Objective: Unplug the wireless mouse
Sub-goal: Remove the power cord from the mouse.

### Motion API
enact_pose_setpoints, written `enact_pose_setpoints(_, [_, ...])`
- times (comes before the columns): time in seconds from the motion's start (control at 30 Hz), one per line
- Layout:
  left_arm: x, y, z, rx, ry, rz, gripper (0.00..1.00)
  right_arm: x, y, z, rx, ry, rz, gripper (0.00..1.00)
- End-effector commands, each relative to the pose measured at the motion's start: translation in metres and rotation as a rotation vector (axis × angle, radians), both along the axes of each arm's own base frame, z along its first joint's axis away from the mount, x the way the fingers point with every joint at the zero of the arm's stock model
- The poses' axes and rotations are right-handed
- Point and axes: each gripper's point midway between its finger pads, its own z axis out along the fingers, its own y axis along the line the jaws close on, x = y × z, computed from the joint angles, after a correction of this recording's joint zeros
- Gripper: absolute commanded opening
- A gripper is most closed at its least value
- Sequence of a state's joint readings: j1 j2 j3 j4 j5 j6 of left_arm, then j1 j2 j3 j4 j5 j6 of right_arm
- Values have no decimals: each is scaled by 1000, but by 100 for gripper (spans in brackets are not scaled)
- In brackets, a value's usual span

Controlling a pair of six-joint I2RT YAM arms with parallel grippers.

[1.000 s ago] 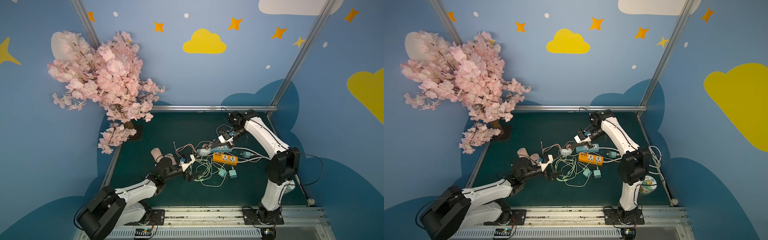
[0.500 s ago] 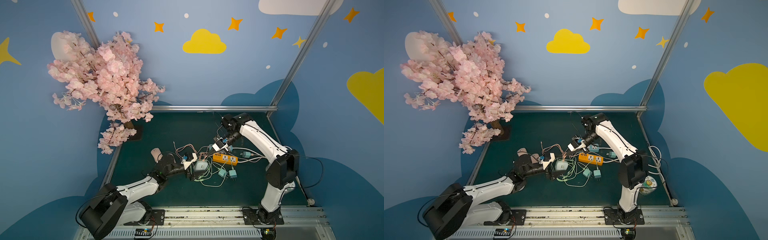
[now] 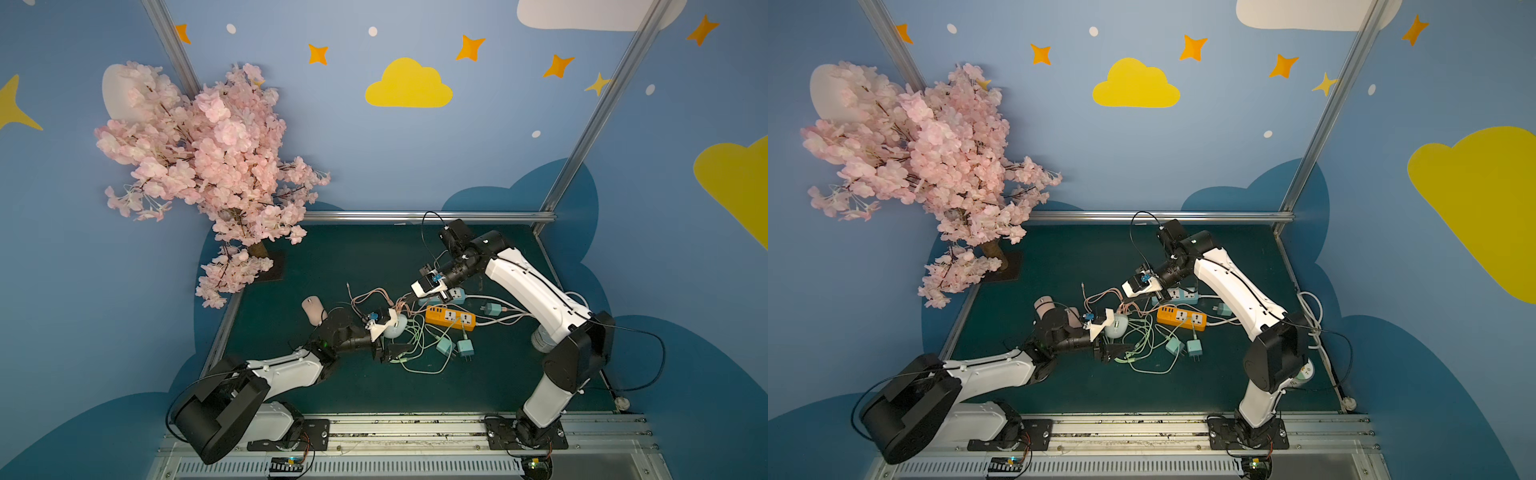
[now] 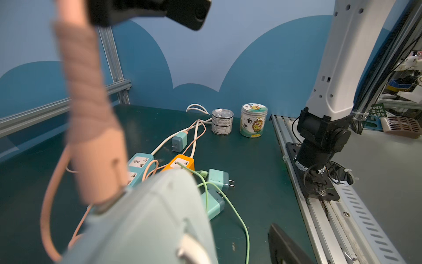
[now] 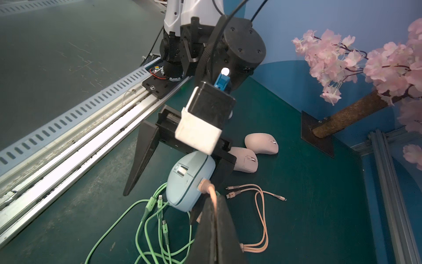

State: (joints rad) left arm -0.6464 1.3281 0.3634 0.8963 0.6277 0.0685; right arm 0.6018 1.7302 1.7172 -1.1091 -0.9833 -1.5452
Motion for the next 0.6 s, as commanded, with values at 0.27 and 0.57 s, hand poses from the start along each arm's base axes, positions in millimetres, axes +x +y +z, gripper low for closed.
enact_pose_setpoints(0.27, [-6, -5, 18, -70, -28, -55, 69, 18, 11, 12, 8, -1, -126, 0])
enact_pose_setpoints(0.57, [-6, -5, 17, -68, -27, -55, 67, 23, 14, 26, 45, -29, -166, 0])
